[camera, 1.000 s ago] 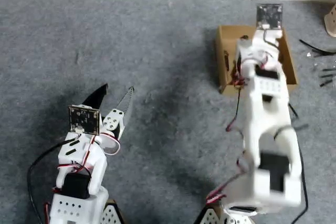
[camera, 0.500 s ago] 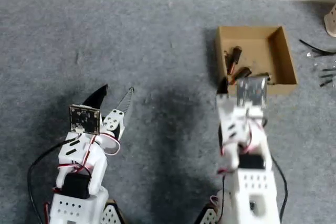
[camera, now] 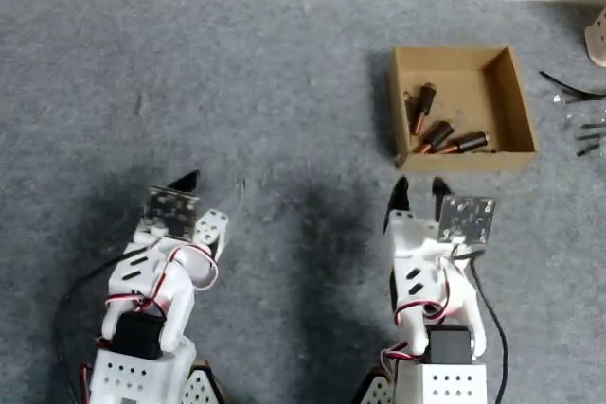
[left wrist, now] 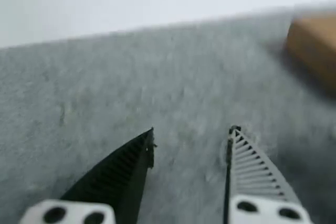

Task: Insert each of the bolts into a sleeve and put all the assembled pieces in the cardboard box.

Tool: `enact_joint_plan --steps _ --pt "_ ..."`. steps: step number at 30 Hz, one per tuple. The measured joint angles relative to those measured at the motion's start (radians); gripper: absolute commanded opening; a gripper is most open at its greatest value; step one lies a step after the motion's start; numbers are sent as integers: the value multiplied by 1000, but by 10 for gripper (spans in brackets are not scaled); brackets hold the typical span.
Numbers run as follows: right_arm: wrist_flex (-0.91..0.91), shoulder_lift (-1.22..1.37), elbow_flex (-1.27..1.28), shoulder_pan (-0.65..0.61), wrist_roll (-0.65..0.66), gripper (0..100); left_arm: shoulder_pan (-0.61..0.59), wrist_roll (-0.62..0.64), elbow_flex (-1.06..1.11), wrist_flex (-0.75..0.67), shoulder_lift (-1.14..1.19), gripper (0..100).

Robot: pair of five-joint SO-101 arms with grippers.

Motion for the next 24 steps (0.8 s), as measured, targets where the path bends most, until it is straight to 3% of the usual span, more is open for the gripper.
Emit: enact_joint_plan --steps 5,12,19,24 --pt "224 0 0 0 -34 155 0 -152 0 239 0 223" --pt "595 -2 0 0 -37 155 -2 -253 0 620 0 221" --pt "628 -21 0 0 -37 155 -103 -267 0 652 -5 221" --pt "628 -21 0 0 -37 155 -110 -267 0 655 -6 221"
